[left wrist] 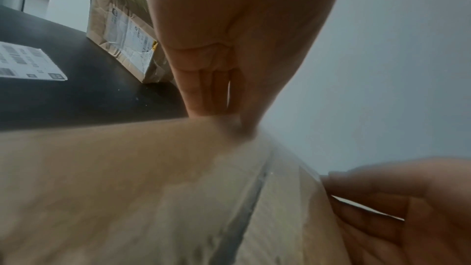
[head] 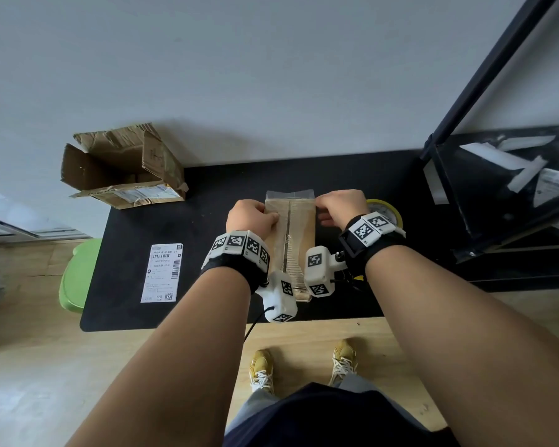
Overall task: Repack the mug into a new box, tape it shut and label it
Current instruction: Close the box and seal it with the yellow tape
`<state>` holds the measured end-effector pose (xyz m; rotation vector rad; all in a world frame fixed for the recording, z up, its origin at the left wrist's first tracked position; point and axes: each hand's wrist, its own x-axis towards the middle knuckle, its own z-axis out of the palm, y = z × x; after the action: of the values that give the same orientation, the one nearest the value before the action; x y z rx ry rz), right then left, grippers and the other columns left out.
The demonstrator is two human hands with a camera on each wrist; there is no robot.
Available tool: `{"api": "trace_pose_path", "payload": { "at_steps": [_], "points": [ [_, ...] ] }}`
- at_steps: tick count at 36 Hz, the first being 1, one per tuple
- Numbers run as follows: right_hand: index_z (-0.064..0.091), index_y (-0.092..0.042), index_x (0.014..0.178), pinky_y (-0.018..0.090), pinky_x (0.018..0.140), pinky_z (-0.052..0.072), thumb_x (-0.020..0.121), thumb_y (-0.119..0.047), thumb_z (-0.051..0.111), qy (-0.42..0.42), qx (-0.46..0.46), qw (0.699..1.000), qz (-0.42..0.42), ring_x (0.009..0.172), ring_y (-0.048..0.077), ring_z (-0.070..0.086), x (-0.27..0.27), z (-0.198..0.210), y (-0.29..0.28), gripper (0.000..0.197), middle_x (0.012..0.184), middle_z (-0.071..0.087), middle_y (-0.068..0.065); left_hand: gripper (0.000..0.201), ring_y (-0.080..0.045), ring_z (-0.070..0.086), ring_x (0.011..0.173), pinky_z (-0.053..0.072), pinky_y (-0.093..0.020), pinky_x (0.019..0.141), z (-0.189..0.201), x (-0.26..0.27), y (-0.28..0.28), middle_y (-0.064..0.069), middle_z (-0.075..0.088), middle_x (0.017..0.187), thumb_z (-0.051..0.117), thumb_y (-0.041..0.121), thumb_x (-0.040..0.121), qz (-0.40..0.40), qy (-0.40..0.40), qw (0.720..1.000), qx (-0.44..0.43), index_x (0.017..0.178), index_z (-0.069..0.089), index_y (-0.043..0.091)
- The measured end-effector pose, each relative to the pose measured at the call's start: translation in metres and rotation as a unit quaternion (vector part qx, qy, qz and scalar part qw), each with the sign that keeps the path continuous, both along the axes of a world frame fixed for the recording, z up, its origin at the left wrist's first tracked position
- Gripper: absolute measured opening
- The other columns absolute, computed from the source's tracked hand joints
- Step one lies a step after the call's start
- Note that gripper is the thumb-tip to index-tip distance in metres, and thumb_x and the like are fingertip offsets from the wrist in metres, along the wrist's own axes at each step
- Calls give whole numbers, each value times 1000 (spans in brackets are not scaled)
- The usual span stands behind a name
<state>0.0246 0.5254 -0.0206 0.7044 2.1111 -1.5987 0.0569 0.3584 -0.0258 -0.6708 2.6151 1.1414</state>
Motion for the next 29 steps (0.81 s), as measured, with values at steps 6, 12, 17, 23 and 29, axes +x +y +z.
{"api": "trace_pose_path", "payload": {
  "at_steps": [6,12,17,23,29],
  "points": [
    [71,-7,106,27,73,59,86,-3,69,58,20,996,57,84,20,70,10,-6,5,21,95,71,8,12,-14,66,81,54,-29,73,2,1,0,3,70,85,70,28,84,-13,0,1000,8,90,72,17],
    [68,-9,115,32,79,59,88,-3,66,82,42,993,71,90,20,68,13,-10,6,28,105,70,7,29,-14,66,94,54,-35,88,4,0,-2,5,70,101,72,32,80,-11,-7,999,51,107,68,22],
    [68,-17,115,40,90,55,92,-2,51,52,42,992,105,95,21,64,13,-7,1,32,95,67,-1,21,-4,66,81,54,-23,79,-1,4,-5,13,69,85,63,16,89,-32,1,988,154,106,70,25],
    [66,-24,105,44,87,56,92,-2,48,37,33,989,137,98,26,65,9,-7,-2,31,105,68,6,48,-17,65,94,54,-38,90,-1,1,-10,1,66,92,58,9,93,-50,-61,970,228,136,48,29],
    [66,-27,90,48,86,57,91,-4,53,29,1,990,137,97,28,67,5,-15,3,27,103,70,9,43,-21,63,88,53,-42,87,-4,-4,-11,-5,61,90,53,-2,94,-3,-83,948,308,131,50,17]
  ]
}}
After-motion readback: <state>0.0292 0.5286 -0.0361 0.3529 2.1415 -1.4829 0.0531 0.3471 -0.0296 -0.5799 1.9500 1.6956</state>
